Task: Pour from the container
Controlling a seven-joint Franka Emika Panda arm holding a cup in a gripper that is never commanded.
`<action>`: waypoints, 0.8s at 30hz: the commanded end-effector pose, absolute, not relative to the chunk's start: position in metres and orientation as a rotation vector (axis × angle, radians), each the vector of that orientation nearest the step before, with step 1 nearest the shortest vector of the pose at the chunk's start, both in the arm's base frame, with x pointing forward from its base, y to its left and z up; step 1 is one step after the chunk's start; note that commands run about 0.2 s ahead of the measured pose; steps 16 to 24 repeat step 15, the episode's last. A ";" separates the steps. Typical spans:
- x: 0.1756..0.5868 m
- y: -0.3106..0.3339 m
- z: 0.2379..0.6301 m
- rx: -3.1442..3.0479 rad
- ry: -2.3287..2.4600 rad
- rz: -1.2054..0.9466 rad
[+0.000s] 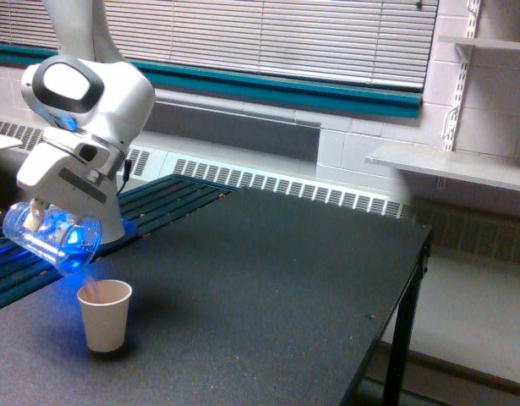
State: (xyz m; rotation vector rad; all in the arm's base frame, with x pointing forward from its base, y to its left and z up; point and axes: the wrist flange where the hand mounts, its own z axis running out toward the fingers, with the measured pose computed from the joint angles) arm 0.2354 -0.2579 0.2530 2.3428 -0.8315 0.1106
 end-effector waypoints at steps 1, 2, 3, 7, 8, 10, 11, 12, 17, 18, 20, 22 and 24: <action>0.237 -0.259 0.257 2.344 -0.827 0.120; 0.237 -0.258 0.257 2.346 -0.830 0.121; 0.238 -0.258 0.257 2.349 -0.834 0.124; 0.239 -0.256 0.258 2.362 -0.849 0.137; 0.240 -0.255 0.259 2.366 -0.855 0.143; 0.241 -0.253 0.260 2.374 -0.863 0.151; 0.242 -0.253 0.260 2.377 -0.865 0.156; 0.243 -0.252 0.261 2.381 -0.866 0.161; 0.244 -0.251 0.261 2.386 -0.869 0.165; 0.244 -0.251 0.261 2.386 -0.869 0.165; 0.244 -0.251 0.261 2.386 -0.869 0.165; 0.244 -0.251 0.261 2.386 -0.869 0.165; 0.244 -0.251 0.261 2.386 -0.869 0.165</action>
